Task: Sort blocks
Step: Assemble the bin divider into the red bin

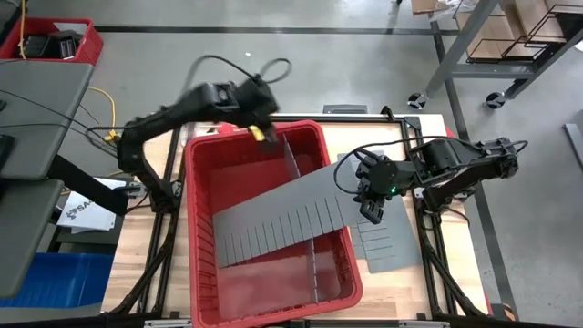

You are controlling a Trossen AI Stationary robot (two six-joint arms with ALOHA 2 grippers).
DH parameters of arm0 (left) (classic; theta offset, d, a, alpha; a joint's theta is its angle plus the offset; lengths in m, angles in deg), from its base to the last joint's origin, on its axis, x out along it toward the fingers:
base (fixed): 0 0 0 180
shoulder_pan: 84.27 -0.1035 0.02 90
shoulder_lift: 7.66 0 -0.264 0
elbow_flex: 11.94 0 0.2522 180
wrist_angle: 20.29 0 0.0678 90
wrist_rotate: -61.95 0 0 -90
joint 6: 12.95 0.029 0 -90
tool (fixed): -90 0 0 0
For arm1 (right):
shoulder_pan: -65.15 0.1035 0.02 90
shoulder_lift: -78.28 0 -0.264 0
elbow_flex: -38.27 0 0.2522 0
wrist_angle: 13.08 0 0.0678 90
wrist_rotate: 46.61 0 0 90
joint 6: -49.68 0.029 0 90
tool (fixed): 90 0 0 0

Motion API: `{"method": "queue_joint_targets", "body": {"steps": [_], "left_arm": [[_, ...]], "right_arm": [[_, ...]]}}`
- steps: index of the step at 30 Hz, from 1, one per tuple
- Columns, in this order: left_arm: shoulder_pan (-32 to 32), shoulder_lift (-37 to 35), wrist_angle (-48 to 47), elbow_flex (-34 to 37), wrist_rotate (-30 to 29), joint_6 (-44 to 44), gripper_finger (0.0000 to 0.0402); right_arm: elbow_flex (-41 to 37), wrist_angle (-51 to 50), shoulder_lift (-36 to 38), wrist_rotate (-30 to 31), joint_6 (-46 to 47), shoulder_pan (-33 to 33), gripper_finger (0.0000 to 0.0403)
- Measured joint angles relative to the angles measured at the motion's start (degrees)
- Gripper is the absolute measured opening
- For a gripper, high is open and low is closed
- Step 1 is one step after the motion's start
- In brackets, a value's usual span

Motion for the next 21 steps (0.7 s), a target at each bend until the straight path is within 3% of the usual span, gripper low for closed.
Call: {"method": "queue_joint_targets", "body": {"steps": [4, 5, 9, 18, 21], "left_arm": [[0.02, -2.07, -21.14, -4.95, -11.35, -8.67, 0.0], [0.01, -3.19, -20.26, -4.56, -12.45, -11.29, 0.0], [0.84, -9.38, -20.22, -0.57, -5.72, -22.24, 0.0], [4.61, -22.82, -19.76, 17.99, -18.32, -49.87, 0.0], [5.5, -26.32, -19.85, 26.11, -25.62, -60.32, 0.0]], "right_arm": [[0.0, 0.01, 0.0, 0.12, -0.54, 0.0, 0.0098], [0.0, 0.12, 0.0, 0.19, -0.84, 0.0, 0.0098], [0.0, 0.48, 0.0, 0.5, -1.91, -0.13, 0.0098], [0.0, 1.45, -0.02, 0.49, -3.8, -1.38, 0.0098], [0.0, 1.87, -0.02, 0.37, -4.88, -1.49, 0.0098]]}}
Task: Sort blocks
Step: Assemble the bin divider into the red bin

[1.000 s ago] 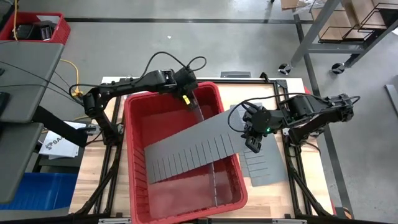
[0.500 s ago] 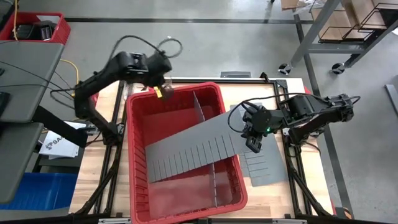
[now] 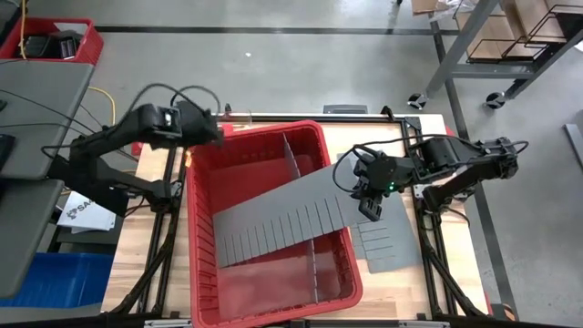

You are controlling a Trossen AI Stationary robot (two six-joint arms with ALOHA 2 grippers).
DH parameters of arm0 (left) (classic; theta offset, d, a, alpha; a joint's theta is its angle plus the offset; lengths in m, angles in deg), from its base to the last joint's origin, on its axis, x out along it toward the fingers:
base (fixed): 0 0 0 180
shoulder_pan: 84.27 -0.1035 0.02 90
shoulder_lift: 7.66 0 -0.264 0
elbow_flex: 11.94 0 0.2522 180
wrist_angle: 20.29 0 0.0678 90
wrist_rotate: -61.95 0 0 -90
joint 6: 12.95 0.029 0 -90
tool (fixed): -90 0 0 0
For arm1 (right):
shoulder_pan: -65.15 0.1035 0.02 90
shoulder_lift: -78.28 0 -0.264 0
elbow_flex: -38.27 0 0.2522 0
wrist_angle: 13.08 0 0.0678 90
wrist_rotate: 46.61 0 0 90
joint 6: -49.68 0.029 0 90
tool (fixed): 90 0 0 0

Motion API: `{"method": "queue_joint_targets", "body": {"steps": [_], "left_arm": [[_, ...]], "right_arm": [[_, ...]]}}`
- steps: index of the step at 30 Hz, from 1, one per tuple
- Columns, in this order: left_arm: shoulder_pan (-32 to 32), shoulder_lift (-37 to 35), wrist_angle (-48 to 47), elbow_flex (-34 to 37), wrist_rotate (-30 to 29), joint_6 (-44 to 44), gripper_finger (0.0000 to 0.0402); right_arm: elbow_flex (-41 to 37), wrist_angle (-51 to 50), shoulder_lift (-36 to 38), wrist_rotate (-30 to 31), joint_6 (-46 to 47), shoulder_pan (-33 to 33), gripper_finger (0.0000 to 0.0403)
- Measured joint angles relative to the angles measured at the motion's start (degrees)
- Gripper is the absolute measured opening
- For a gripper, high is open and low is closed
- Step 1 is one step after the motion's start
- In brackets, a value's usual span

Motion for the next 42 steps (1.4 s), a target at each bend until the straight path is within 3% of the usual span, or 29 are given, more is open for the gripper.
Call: {"method": "queue_joint_targets", "body": {"steps": [4, 7, 14, 21, 27, 32, 35, 38, 42], "left_arm": [[0.01, -3.75, -0.13, 9.04, -7.82, -13.07, 0.0], [-0.54, -4.87, 0.03, 15.05, -10.46, -20.33, 0.0], [-2.41, -5.4, -0.07, 24.21, -7.83, -28.65, 0.0], [-2.4, -5.47, -0.17, 25.11, -7.21, -31.21, 0.0], [-2.07, -5.47, 6.16, 24.85, -5.47, -30.41, 0.0], [-2.09, -5.37, 15.9, 24.73, -4.73, -24.03, 0.0], [-1.97, -5.35, 15.01, 21.77, -5.94, -22.67, 0.0], [-2.52, -5.71, 14.91, 16.49, -11.62, -16.39, 0.0], [-2.94, -5.75, 15.79, 8.43, -15.46, -1.1, 0.0]], "right_arm": [[0.0, 1.22, -0.01, 0.07, -1.47, -0.39, 0.0098], [0.0, 1.37, -0.01, 0.0, -1.57, -0.39, 0.0098], [0.0, 1.54, -0.01, -1.89, -0.96, -0.39, 0.0098], [0.0, 1.54, -0.03, -2.54, -0.94, -0.39, 0.0098], [0.0, 1.48, -0.03, -2.54, -1.04, -0.39, 0.0098], [0.0, 1.36, -0.03, -2.47, -0.32, -0.39, 0.0098], [0.0, 1.54, -0.02, -1.05, -0.44, -0.37, 0.0098], [0.0, 1.56, 0.2, 1.57, -1.45, -0.56, 0.0098], [0.01, 1.6, 1.68, 5.13, 1.75, -1.64, 0.0098]]}}
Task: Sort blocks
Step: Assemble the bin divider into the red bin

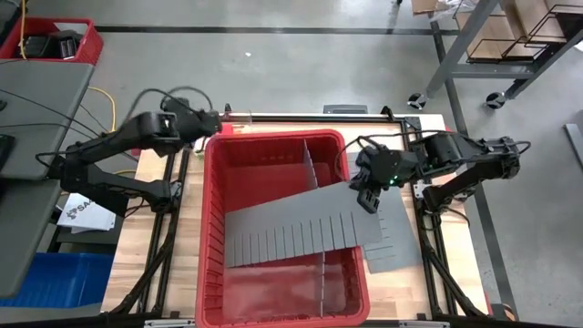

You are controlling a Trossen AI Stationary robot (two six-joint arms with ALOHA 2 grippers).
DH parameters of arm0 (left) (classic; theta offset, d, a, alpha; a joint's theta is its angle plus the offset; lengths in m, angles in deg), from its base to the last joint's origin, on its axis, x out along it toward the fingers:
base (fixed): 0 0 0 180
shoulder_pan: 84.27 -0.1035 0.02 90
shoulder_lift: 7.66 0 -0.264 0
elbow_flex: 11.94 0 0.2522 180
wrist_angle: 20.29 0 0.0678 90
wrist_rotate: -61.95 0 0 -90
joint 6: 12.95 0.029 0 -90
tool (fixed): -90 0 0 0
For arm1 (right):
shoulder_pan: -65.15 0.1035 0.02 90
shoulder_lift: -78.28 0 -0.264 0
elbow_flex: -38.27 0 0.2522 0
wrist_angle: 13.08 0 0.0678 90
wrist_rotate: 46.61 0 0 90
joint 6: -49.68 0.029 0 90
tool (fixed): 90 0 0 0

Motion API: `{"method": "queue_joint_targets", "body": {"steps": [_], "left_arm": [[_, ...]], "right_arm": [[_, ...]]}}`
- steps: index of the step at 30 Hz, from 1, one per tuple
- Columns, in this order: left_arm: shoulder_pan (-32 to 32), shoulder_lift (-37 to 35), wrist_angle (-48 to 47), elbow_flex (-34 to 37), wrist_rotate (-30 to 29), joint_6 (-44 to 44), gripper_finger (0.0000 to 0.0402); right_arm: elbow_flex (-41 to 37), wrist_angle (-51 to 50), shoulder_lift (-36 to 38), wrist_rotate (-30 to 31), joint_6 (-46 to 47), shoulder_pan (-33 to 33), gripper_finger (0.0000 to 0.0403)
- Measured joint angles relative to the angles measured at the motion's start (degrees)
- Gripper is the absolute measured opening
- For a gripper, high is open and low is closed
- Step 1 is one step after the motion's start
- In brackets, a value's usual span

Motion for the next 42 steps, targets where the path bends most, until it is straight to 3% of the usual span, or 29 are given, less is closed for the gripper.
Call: {"method": "queue_joint_targets", "body": {"steps": [3, 6, 11, 14, 21, 25, 30, 33, 36, 42], "left_arm": [[-0.19, -0.05, 6.33, -6.21, 3.18, 18.6, 0.0], [-0.2, -0.1, 13.56, -10.58, 16.87, 35.86, 0.0003], [0.18, 0.34, 21.6, -12.07, 46.68, 42.78, 0.0033], [1.71, 2.02, 20.68, -12.03, 55.86, 44.58, 0.0067], [5.18, 7.7, 24.28, -12.03, 58.82, 51.59, 0.0157], [6.8, 10.17, 24.29, -12.03, 62.12, 53.77, 0.0193], [8.59, 10.64, 24.63, -12.03, 62.06, 54.73, 0.0214], [9.21, 10.4, 25.15, -12.03, 61.97, 53.14, 0.0219], [10.07, 10.35, 26.03, -12.03, 61.76, 51.66, 0.0221], [13.7, 11.55, 26.29, -12.03, 56.69, 47.88, 0.0221]], "right_arm": [[0.01, -0.1, 1.85, 2.32, 5.79, -0.45, 0.0098], [0.06, -0.32, 3.31, 1.5, 10.87, -0.77, 0.0098], [0.08, -6.61, 4.02, -3.17, 22.56, -0.97, 0.0099], [0.08, -13.98, 3.97, -4.98, 29.53, -0.16, 0.0099], [0.08, -16.27, 5.43, 0.51, 45.7, -0.36, 0.0102], [0.03, -12.22, 4.85, -2.66, 47.64, 0.2, 0.0129], [-0.03, -14.31, 4.56, -0.17, 47.35, 0.15, 0.0183], [-0.05, -18.96, 4.62, -4.17, 47.09, 0.07, 0.0212], [-0.05, -16.5, 4.8, -10.37, 42.82, 1.03, 0.0233], [-0.05, -13.44, 5.55, -17.01, 37.2, 6.91, 0.0239]]}}
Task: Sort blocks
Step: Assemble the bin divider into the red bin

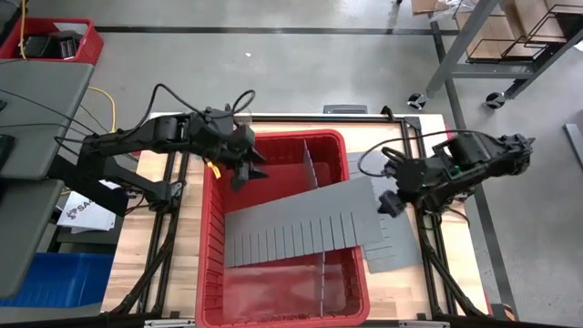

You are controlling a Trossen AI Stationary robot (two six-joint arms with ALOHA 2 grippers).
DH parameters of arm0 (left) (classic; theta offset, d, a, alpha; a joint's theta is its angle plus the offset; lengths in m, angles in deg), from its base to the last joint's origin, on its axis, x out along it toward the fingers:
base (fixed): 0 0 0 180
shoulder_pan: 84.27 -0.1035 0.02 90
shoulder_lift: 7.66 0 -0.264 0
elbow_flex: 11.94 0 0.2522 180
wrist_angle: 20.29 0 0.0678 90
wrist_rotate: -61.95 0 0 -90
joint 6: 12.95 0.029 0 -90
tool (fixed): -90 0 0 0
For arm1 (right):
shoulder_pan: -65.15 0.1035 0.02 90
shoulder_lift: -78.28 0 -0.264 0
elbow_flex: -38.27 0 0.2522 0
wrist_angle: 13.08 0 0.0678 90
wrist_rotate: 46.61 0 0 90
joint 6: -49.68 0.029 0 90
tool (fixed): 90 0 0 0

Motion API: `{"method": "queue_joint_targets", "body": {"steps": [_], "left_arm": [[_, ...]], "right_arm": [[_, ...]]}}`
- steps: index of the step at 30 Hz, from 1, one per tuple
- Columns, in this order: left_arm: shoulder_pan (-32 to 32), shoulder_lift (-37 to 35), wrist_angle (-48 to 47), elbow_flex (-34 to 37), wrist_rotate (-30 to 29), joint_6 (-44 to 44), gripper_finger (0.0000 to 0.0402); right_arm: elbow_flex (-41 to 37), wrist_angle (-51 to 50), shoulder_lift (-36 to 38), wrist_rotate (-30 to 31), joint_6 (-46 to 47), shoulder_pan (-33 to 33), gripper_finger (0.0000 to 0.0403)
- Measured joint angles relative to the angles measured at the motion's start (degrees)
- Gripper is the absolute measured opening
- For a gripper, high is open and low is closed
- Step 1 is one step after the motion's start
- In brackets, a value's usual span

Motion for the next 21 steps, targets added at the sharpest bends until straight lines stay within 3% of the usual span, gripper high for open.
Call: {"method": "queue_joint_targets", "body": {"steps": [9, 14, 17, 21], "left_arm": [[10.14, 4.94, 0.34, 0.0, -9.88, -4.43, 0.0221], [14.72, 8.66, 4.69, 0.0, -12.47, -3.83, 0.0221], [16.24, 9.55, 6.11, 0.0, -12.65, -2.39, 0.0221], [17.08, 9.82, 5.52, 0.0, -13.02, 0.08, 0.0221]], "right_arm": [[-2.51, 0.48, 4.28, 1.78, 6.0, 10.38, 0.0239], [-16.02, 17.8, 8.93, 1.87, 10.34, 11.96, 0.0239], [-23.28, 27.71, 11.71, 5.38, 13.78, 12.29, 0.0239], [-30.14, 33.07, 13.56, 9.87, 17.76, 12.82, 0.0239]]}}
